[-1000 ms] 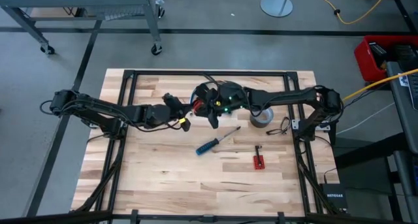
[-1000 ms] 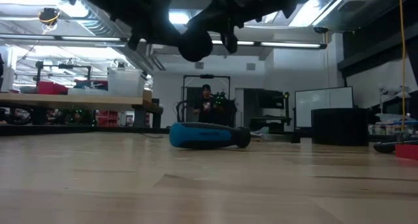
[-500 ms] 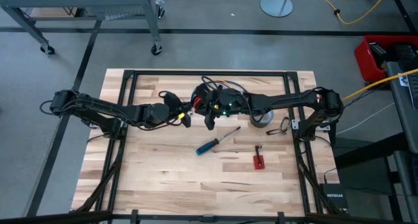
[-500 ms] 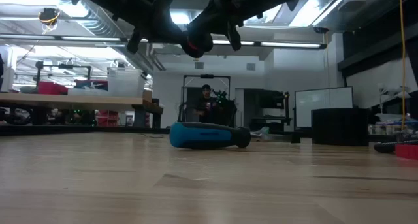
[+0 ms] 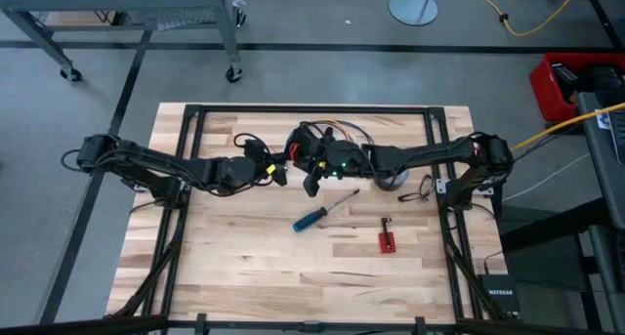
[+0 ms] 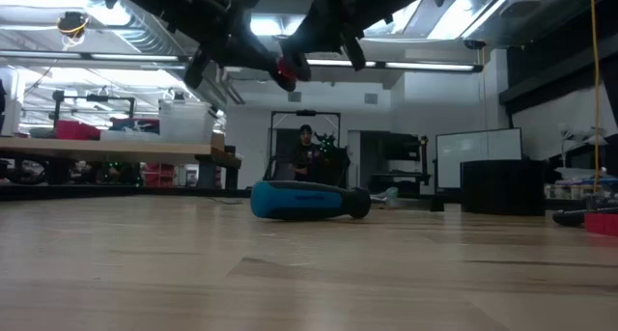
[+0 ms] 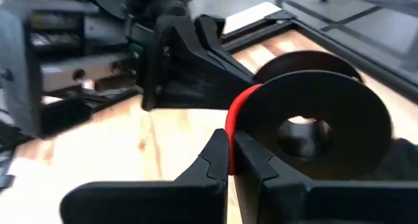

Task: Coil cords
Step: Coil the red wire onto the spool

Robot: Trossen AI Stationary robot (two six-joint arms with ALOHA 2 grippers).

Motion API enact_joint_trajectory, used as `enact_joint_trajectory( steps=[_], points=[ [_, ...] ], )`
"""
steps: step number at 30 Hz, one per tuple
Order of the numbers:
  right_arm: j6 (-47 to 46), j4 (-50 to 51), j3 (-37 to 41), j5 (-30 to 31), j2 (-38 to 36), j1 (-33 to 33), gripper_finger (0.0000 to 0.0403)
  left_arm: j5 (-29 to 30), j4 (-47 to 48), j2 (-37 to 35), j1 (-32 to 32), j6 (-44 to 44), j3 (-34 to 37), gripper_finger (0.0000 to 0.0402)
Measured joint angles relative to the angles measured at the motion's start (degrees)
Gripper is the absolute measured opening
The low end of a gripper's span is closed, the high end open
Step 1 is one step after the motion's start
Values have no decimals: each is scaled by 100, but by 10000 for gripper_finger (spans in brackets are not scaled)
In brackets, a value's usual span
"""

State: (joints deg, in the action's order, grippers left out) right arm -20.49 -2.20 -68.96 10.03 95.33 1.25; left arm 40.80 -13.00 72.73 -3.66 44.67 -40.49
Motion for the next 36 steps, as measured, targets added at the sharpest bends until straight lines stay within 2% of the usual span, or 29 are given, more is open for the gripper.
enact_joint_trajectory(
  steps=[5, 20, 25, 36],
  points=[
    [96, 197, -5, 574, 0, -174, 7, 119, -119, 136, 2, 375, 0, 0],
    [175, 782, 9, 2156, 55, -678, 9, 227, -1618, 1185, 5, 885, 0, 0],
    [124, 927, 10, 2340, 84, -730, 18, 217, -1846, 1307, 7, 889, -4, 0],
    [129, 976, 26, 2261, 512, -716, 29, 203, -2099, 1280, -26, 720, -26, 0]
  ],
)
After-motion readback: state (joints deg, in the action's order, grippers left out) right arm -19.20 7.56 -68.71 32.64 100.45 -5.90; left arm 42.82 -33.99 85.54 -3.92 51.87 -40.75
